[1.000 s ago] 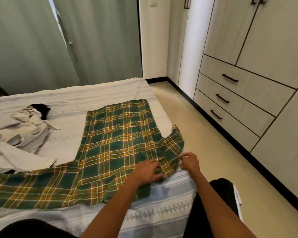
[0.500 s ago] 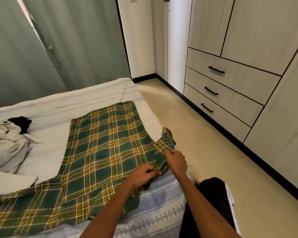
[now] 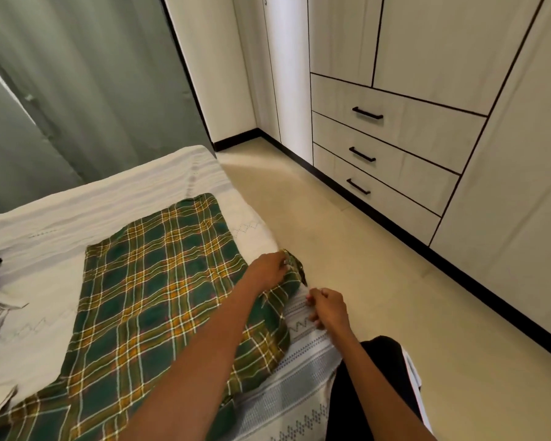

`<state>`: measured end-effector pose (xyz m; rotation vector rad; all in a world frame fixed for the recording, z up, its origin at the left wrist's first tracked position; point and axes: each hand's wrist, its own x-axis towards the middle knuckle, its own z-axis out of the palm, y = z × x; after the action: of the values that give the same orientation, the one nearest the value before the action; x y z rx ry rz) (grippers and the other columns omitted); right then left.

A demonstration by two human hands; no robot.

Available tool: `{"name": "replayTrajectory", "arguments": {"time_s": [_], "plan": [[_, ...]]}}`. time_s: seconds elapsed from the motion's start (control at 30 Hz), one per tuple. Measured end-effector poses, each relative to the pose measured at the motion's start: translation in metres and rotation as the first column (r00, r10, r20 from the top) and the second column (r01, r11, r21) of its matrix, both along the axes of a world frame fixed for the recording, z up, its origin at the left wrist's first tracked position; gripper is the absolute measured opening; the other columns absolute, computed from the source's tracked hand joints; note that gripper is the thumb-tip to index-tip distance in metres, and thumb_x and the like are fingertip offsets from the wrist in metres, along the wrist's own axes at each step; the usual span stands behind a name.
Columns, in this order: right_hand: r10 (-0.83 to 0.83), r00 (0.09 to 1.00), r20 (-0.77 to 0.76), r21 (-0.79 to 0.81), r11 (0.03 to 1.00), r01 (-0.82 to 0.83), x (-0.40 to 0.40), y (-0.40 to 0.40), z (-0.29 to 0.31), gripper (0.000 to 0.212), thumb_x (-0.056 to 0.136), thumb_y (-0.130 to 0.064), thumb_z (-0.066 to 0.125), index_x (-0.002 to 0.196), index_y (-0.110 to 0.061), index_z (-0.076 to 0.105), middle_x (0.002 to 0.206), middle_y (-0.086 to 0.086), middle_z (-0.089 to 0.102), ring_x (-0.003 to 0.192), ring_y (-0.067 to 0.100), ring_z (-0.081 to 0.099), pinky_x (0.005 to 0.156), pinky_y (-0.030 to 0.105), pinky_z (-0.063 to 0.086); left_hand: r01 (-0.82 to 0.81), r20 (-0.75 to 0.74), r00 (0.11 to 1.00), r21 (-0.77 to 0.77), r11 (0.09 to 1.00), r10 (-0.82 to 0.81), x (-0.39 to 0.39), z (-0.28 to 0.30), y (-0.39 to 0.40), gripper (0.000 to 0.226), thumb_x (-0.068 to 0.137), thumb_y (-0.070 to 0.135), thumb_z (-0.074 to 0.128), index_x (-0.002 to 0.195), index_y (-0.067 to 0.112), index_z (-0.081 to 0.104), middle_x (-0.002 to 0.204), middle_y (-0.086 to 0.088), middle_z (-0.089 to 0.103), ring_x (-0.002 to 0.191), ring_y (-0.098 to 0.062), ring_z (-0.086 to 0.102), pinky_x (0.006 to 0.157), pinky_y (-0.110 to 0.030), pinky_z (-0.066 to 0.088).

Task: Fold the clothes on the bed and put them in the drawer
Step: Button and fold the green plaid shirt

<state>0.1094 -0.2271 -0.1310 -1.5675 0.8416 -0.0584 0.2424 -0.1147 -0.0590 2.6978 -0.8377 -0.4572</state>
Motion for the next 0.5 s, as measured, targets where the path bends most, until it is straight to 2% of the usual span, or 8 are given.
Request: {"name": "replayTrajectory", "arguments": {"time_s": [0.07,0.17,0.27,0.33,0.4,0.47,0.5], "plan": [[-0.013,1.000,0.011,0.066,0.998,0.012,0.003,-0.007,-0.008,0.028,0.100,-0.029,0.055,0.086,-0.012,0.072,0.072,0.001,0.073,0.050,0.017,0.060,0.048,0.030,0.045,0.029,0.043,0.998,0.152,0.988,-0.035,0.011,-0.009,-0.024,0.040,0.101,0.038,0.045,0.130,0.012,0.054,0.128,-0.014,0.063,0.114,-0.033,0.060,0.098,-0.043,0.046],[-0.055,0.998,0.005,0.136,0.989,0.054,0.010,-0.012,-0.015,0.031,0.100,-0.032,0.055,0.086,-0.010,0.072,0.075,0.005,0.074,0.049,0.018,0.059,0.046,0.028,0.043,0.011,0.136,0.989,0.308,0.951,-0.056,0.019,-0.020,-0.045,0.035,0.096,0.034,0.048,0.118,0.009,0.061,0.120,-0.011,0.065,0.108,-0.031,0.061,0.092,-0.040,0.045],[-0.101,0.995,-0.006,0.190,0.977,0.101,0.018,-0.019,-0.017,0.030,0.099,-0.033,0.056,0.086,-0.011,0.073,0.081,0.009,0.075,0.051,0.017,0.057,0.047,0.028,0.043,0.019,0.097,0.994,0.357,0.934,-0.057,0.025,-0.026,-0.058,0.031,0.096,0.025,0.052,0.117,0.006,0.062,0.118,-0.011,0.065,0.106,-0.029,0.063,0.088,-0.038,0.048],[-0.133,0.991,-0.019,0.222,0.966,0.134,0.022,-0.024,-0.020,0.026,0.095,-0.030,0.059,0.085,-0.010,0.073,0.083,0.010,0.075,0.053,0.018,0.059,0.049,0.028,0.045,0.024,0.002,1.000,0.305,0.952,-0.026,0.034,-0.025,-0.063,0.030,0.098,0.023,0.050,0.118,0.005,0.062,0.119,-0.013,0.065,0.105,-0.029,0.064,0.088,-0.037,0.050],[-0.157,0.987,-0.033,0.248,0.956,0.160,0.026,-0.031,-0.024,0.021,0.093,-0.025,0.061,0.086,-0.011,0.074,0.083,0.010,0.076,0.056,0.020,0.060,0.052,0.029,0.049,-0.007,-0.158,0.987,0.190,0.982,0.037,0.038,-0.017,-0.066,0.033,0.100,0.026,0.047,0.121,0.006,0.062,0.123,-0.012,0.063,0.110,-0.027,0.060,0.093,-0.035,0.046],[-0.173,0.984,-0.047,0.296,0.938,0.179,0.030,-0.036,-0.025,0.018,0.095,-0.020,0.060,0.092,-0.011,0.074,0.082,0.008,0.076,0.062,0.022,0.063,0.056,0.031,0.051,-0.129,-0.339,0.933,0.005,0.992,0.123,0.037,-0.006,-0.063,0.032,0.103,0.027,0.043,0.119,0.007,0.062,0.123,-0.009,0.060,0.112,-0.026,0.057,0.096,-0.034,0.042],[-0.179,0.983,-0.049,0.323,0.928,0.186,0.032,-0.037,-0.027,0.017,0.095,-0.018,0.060,0.096,-0.009,0.074,0.081,0.008,0.077,0.065,0.024,0.065,0.058,0.032,0.053,-0.243,-0.439,0.880,-0.093,0.966,0.179,0.035,-0.001,-0.058,0.030,0.103,0.028,0.042,0.115,0.009,0.062,0.119,-0.008,0.061,0.110,-0.025,0.057,0.096,-0.034,0.041]]}}
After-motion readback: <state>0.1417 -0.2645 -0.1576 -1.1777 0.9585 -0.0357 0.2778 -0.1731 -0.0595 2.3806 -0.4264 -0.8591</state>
